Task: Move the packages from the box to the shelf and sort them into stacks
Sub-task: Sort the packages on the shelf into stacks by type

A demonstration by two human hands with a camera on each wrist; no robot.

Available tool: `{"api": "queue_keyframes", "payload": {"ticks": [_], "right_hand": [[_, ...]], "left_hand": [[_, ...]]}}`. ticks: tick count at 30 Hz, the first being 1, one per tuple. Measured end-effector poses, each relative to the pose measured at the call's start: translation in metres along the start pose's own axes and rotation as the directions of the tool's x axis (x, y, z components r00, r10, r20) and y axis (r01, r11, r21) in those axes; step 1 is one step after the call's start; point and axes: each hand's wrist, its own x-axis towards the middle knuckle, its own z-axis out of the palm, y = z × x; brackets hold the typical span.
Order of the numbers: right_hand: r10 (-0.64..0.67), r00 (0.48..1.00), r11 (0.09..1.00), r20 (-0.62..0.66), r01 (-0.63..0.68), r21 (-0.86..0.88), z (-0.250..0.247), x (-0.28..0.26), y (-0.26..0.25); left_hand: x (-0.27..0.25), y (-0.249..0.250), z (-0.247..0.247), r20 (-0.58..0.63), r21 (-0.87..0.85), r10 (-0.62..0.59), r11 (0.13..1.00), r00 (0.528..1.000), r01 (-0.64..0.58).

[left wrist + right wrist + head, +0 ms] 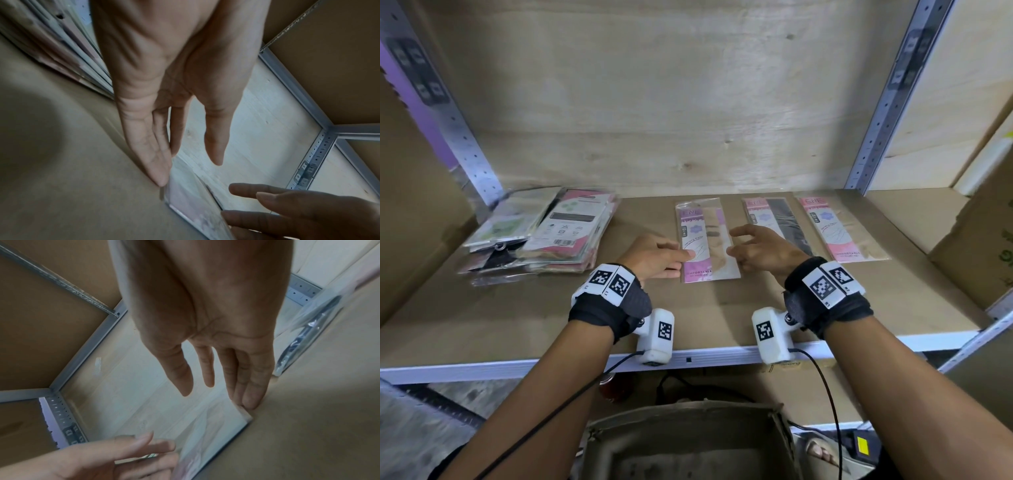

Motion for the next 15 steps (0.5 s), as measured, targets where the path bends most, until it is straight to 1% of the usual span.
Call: {"api": "queue_keyframes", "payload": {"ticks": [5, 15], "right_hand": [[-0.003, 1.000, 0.999, -0.007, 0.003, -0.036, -0.001, 0.008, -0.001], [0.001, 0.999, 0.996, -0.038, -0.005, -0.089, -0.004, 0.016, 0.000]], "left_hand": [[0.008, 0.001, 0.004, -0.002, -0.026, 0.010, 1.000, 1.000, -0.010], [0.014, 0.005, 0.010, 0.034, -0.039, 0.025, 0.999, 0.999, -0.024]]}}
